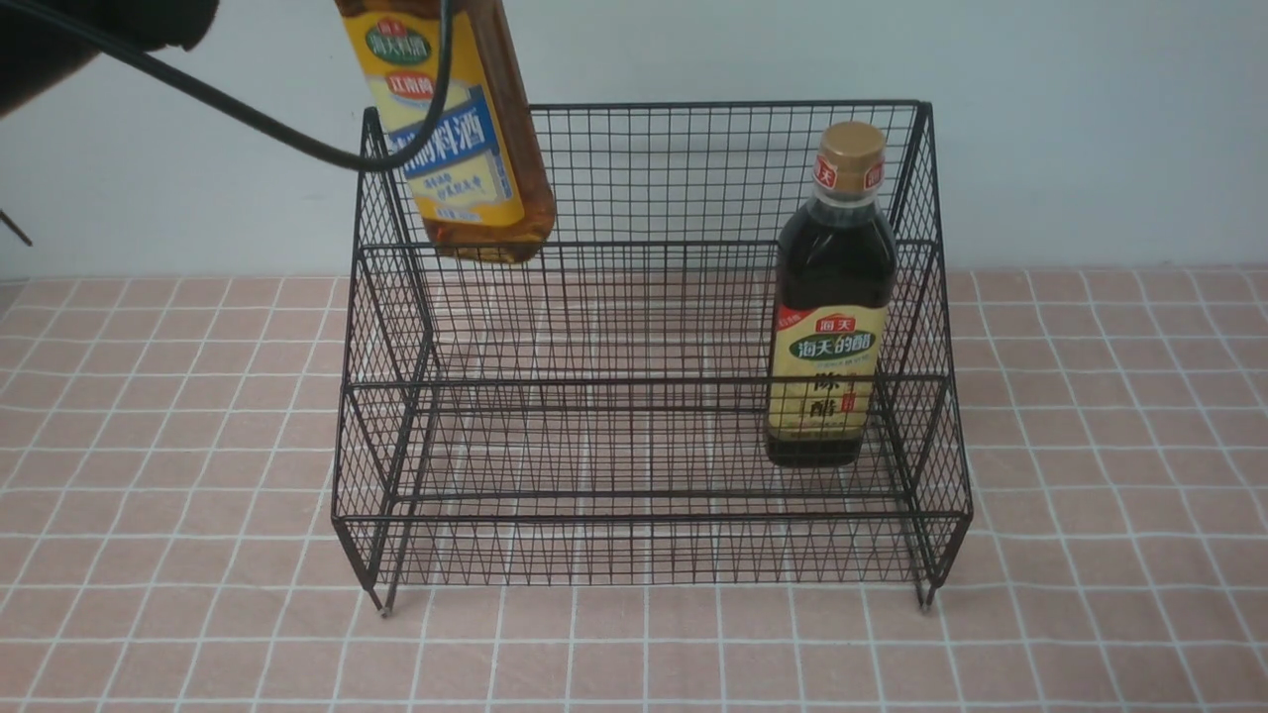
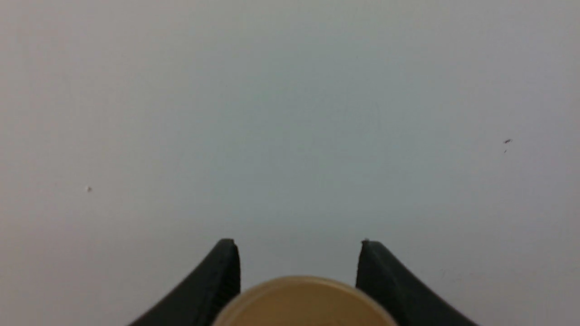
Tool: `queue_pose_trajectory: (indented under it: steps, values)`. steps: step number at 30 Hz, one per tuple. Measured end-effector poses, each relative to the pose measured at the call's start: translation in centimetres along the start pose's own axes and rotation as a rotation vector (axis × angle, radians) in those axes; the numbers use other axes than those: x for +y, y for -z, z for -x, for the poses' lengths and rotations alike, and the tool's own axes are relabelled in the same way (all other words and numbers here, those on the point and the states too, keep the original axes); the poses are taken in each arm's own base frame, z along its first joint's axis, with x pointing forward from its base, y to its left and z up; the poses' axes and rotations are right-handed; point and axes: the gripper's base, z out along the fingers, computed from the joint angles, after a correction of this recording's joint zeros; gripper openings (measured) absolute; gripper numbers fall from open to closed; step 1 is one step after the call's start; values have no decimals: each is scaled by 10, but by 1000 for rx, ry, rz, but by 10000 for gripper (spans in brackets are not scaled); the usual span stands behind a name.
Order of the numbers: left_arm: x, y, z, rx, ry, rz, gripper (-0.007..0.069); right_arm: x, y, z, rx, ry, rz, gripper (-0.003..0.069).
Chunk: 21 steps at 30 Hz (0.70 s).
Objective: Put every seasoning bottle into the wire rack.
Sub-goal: Use the left arm to put the condiment bottle back on the shelf
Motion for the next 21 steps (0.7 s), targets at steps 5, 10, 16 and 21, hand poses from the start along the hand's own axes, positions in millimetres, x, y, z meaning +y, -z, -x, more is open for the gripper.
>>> queue_pose_trajectory:
  steps: [5,10,16,21]
  values:
    - [4,-10,-21,111,-1,20,304,0,0,0,0,0,0,-15]
    - [7,-19,-42,211,-1,38,304,0,0,0,0,0,0,-15]
    - [11,-26,-63,319,0,58,304,0,0,0,0,0,0,-15]
    - [13,-27,-71,380,0,69,304,0,0,0,0,0,0,-15]
